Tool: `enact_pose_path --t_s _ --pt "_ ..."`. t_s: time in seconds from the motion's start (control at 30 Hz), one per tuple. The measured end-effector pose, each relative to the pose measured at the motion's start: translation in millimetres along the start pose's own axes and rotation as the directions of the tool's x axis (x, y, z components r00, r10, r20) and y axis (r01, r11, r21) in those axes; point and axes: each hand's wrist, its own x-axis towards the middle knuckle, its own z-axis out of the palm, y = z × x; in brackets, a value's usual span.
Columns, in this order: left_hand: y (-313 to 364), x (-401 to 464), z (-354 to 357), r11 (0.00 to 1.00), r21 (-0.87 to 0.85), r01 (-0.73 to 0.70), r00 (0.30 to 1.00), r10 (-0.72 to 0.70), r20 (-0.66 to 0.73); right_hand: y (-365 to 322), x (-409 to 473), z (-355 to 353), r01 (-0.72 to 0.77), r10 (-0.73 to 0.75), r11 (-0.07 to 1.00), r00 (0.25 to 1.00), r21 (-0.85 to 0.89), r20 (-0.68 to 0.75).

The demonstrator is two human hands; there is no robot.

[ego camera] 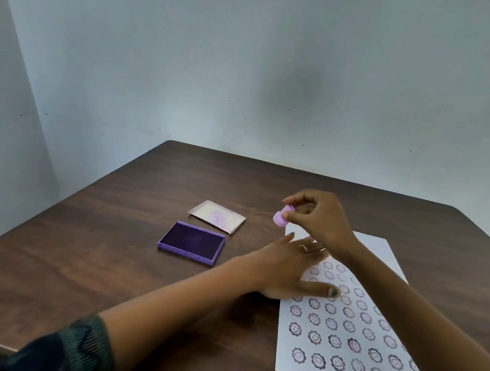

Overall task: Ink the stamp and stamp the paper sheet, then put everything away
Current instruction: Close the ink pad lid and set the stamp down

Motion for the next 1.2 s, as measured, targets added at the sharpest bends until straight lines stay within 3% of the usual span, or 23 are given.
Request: enact_pose_path --t_s 0.07,0.17,0.3,0.43,0.53,0.6,0.8,0.93,1.2 --pt "-6 -24 -10 0.996 -0.084 -0.005 0.998 0.000 -0.060 1 3 8 0.028 -0.025 0.998 0.999 -0.060 0.042" --pt "-25 -65 -27 0.993 -0.112 -0.039 0.965 0.008 -0.264 5 6 22 0.065 -0.048 0.986 0.993 -0.156 0.110" --pt "-71 -110 -48 0.975 -0.192 0.111 0.871 -0.188 -0.453 6 10 29 0.079 -0.047 0.972 0.988 -0.222 0.148" --pt "-121 -143 -54 0.908 -0.258 0.329 0.798 -0.414 -0.438 -2 16 29 0.140 -0.097 0.958 0.979 -0.249 0.178" --pt "-140 -153 -51 0.843 -0.345 0.412 0.758 -0.527 -0.383 -13 23 30 0.168 -0.141 0.953 0.982 -0.250 0.125" --pt "-148 -155 -50 0.816 -0.359 0.453 0.760 -0.564 -0.323 -21 29 41 0.187 -0.141 0.942 0.974 -0.278 0.177" --pt "-155 -157 -46 0.850 -0.208 0.483 0.824 -0.522 -0.219 -36 45 88 0.210 -0.065 0.894 0.935 -0.395 0.350" --pt "-158 -157 -43 0.858 -0.232 0.458 0.821 -0.508 -0.261 -38 53 107 0.160 0.026 0.872 0.928 -0.463 0.371" --pt "-162 -156 -40 0.871 -0.207 0.447 0.830 -0.489 -0.269 -38 56 113 0.176 0.010 0.887 0.917 -0.428 0.398"
